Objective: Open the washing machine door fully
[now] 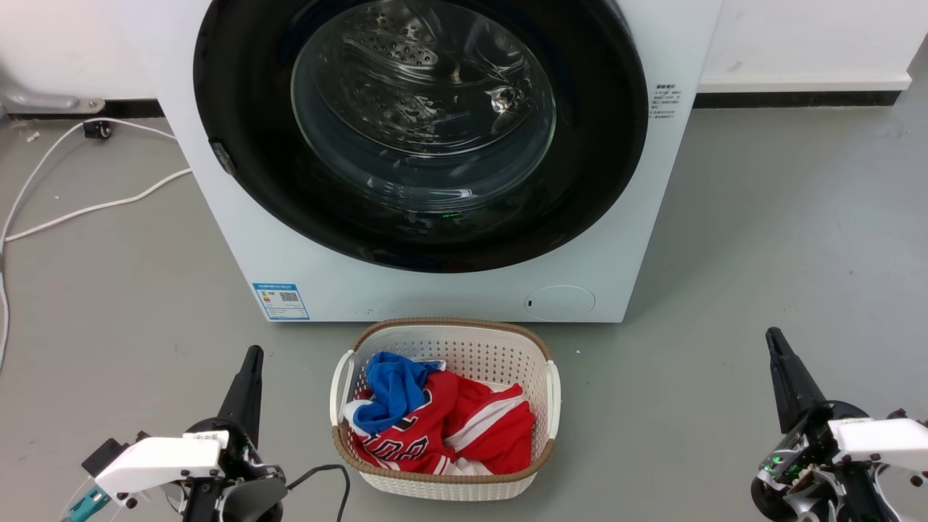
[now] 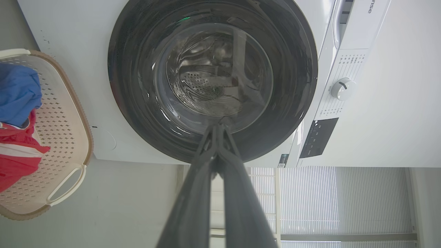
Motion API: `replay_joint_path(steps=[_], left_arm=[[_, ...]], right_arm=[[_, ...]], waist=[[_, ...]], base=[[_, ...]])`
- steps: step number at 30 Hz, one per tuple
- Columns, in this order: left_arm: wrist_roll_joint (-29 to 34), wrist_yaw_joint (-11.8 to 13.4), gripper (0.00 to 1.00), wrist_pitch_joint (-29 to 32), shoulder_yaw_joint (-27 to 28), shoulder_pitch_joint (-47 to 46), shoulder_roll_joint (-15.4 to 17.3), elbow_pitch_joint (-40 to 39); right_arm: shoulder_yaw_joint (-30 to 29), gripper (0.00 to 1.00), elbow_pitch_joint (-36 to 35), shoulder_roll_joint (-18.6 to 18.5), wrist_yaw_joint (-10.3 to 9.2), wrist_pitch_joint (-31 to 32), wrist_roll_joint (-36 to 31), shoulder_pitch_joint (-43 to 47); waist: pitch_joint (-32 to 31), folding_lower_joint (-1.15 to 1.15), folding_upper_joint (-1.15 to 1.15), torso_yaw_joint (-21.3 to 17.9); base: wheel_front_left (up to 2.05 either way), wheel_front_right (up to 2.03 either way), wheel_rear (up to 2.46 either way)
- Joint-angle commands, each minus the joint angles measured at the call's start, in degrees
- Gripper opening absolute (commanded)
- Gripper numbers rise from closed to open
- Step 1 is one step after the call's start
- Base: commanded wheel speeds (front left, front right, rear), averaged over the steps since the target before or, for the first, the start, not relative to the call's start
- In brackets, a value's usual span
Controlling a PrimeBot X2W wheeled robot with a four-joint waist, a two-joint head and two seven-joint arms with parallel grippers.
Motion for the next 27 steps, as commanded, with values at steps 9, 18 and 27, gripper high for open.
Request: replay_joint_path(steps=[9, 18, 27], left_arm=[[0.3, -0.2, 0.0, 0.4, 0.2, -0.5, -0.1, 0.0], [0.4, -0.2, 0.0, 0.3, 0.3, -0.5, -0.1, 0.0], [0.4, -0.2, 0.0, 0.4, 0.4, -0.5, -0.2, 0.0]], right_arm=[[-0.2, 0.0, 0.1, 0.2, 0.0, 0.2, -0.4, -0.7], [-0.2, 0.0, 0.1, 0.3, 0.0, 0.3, -0.5, -0.7], [-0.3, 0.0, 0.1, 0.4, 0.0, 0.3, -0.5, -0.7]], waist=[[0.0, 0.0, 0.0, 0.0], [0.0, 0.0, 0.0, 0.0], [0.0, 0.0, 0.0, 0.0]], base=[[0.0, 0.0, 0.0], [0.0, 0.0, 0.0], [0.0, 0.0, 0.0]])
